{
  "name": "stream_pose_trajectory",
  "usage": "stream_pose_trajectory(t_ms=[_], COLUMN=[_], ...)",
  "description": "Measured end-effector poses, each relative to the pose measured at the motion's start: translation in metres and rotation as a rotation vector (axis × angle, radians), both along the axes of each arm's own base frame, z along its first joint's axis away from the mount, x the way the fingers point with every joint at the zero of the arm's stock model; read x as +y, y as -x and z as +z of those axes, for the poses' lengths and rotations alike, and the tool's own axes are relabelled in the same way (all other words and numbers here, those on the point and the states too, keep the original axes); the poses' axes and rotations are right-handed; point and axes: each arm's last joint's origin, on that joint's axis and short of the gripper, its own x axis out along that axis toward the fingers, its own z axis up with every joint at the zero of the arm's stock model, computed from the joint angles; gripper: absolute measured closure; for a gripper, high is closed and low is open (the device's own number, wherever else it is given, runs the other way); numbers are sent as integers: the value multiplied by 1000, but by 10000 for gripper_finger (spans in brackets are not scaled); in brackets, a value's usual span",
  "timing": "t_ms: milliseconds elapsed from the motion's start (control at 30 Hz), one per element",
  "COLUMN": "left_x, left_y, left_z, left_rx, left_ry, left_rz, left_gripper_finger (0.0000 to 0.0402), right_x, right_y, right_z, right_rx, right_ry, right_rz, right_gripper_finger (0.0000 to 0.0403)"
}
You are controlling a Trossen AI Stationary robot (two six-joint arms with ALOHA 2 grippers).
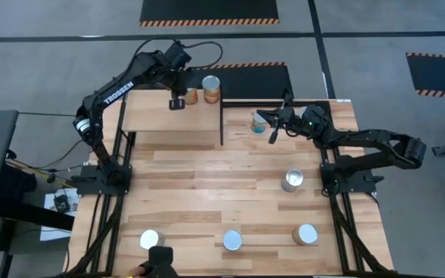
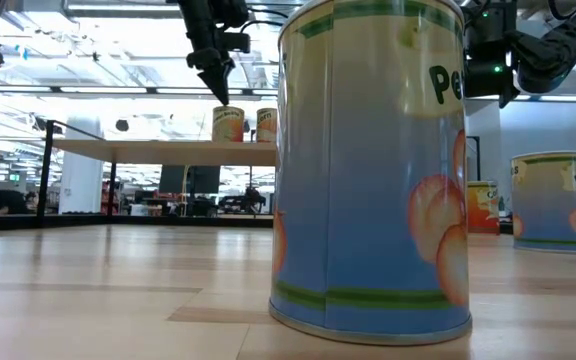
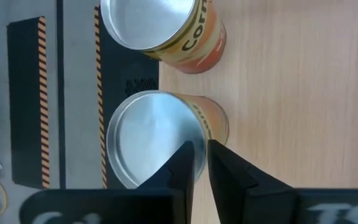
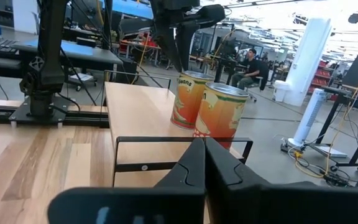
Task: Pick and place cans onto a shelf
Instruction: Put the left canned green beans on the shelf, then put the top canned tomatoes on the shelf
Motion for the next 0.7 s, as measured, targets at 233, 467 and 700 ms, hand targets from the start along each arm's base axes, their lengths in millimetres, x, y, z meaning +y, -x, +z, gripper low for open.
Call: stream_pose_trajectory(t_ms=[233, 467, 700], left_x=[-22, -58, -100], left_y=[25, 53, 67], left_z=[32, 56, 26], left_rx=[-79, -240, -462], left_ry=[-39, 41, 121], left_rz=[16, -35, -240], left_gripper_finger=[362, 371, 399], right_x=[0, 0, 0], right_y=[0, 0, 0], right_z=[-1, -1, -1], right_rx=[6, 6, 12], right_ry=[-4, -4, -7], right_rz=[0, 0, 0], right_gripper_finger=[391, 391, 391])
